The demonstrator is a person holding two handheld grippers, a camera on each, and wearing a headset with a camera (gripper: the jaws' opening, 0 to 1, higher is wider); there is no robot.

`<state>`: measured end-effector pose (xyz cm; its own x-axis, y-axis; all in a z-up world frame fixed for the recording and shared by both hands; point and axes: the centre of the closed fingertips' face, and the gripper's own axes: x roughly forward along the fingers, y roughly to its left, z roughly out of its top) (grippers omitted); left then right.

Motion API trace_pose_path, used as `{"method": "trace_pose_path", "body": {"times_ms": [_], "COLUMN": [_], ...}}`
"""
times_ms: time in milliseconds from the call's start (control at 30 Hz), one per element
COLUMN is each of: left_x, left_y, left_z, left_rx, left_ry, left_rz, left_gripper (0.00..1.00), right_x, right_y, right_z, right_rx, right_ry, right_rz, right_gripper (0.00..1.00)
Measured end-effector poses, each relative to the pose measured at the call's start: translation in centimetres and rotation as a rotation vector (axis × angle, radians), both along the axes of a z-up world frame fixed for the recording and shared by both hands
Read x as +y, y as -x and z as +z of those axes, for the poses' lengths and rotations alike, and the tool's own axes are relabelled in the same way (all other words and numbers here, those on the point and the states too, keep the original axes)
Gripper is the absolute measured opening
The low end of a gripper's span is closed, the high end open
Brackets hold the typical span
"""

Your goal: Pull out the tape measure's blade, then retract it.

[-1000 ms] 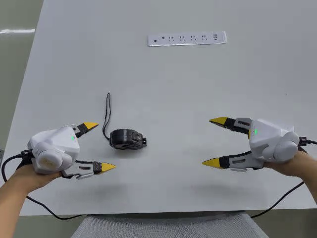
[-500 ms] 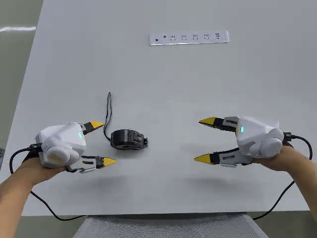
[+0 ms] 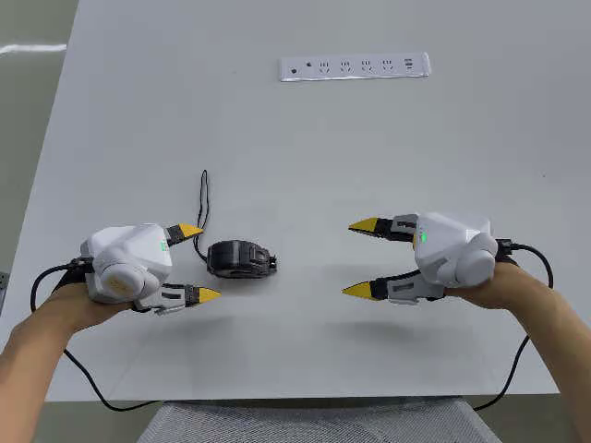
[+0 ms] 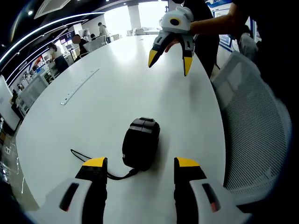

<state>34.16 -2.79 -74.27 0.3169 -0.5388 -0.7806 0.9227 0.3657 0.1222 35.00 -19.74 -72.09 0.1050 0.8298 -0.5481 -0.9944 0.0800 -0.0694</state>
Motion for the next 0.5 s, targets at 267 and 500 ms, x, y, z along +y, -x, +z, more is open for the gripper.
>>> {"method": "trace_pose_path", "body": {"times_ms": [267, 500], "left_x": [0.1, -0.1], "left_y": [0.0, -0.2], "left_z": [-0.7, -1.1], "left_rx": [0.017, 0.018], "left_ry": [-0.023, -0.042], "left_rz": [-0.025, -0.055], "left_gripper": [0.53, 0.50], "right_x": [1.3, 2.5], "right_y": [-0.1, -0.2], "right_z": [-0.7, -1.4], "right_rx": [0.009, 0.016], "right_ry": [0.002, -0.001], "right_rz": [0.022, 0.035], "right_gripper": [0.49, 0.46]}}
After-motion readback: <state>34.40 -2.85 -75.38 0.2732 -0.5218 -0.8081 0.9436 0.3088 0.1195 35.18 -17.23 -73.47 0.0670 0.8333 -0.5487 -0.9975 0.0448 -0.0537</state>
